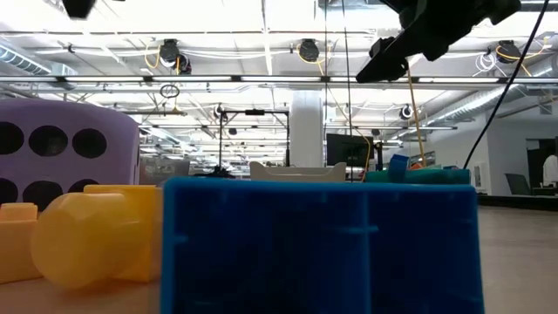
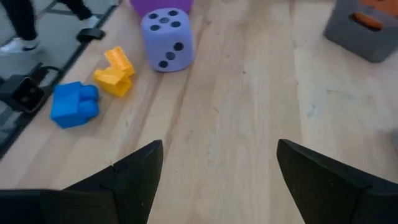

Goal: Pick & Place Toys
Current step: Put the purple dice into the black bin

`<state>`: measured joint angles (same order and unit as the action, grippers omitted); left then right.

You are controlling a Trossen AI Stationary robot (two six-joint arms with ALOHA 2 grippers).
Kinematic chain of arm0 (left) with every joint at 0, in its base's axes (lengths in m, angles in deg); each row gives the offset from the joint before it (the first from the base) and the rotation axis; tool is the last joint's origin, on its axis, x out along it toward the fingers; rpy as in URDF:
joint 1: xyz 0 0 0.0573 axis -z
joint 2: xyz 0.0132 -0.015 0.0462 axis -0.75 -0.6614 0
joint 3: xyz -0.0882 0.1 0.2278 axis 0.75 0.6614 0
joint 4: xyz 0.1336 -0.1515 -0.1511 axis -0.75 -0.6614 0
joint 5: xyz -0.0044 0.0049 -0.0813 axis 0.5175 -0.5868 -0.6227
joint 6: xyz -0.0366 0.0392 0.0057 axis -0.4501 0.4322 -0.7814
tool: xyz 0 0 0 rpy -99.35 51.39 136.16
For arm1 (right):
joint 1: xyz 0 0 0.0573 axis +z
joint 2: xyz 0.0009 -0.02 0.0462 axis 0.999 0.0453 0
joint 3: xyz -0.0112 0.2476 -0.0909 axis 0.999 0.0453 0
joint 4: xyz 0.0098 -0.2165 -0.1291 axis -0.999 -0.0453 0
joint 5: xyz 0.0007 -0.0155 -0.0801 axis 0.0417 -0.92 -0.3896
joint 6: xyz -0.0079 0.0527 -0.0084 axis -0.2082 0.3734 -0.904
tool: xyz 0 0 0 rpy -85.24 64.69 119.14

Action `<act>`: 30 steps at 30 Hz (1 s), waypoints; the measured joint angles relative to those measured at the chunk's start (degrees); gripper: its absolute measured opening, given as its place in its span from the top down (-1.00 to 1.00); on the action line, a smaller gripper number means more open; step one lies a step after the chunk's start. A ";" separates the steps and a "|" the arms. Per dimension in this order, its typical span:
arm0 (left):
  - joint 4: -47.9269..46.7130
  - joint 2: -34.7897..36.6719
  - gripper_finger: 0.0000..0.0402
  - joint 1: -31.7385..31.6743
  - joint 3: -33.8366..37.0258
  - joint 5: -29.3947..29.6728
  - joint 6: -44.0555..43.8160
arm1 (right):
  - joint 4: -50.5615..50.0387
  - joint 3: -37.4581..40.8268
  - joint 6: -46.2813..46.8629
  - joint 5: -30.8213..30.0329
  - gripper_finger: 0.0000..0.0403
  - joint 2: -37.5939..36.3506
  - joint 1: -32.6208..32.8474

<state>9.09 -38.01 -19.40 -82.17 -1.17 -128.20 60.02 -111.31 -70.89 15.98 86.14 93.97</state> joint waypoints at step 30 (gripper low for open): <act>0.17 -2.06 -0.98 -0.87 0.02 1.16 0.59 | -0.16 0.00 0.03 -0.91 -0.51 0.02 -0.09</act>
<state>9.27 -40.07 -20.27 -82.15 -0.01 -127.61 59.86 -111.31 -70.86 15.07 86.16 93.89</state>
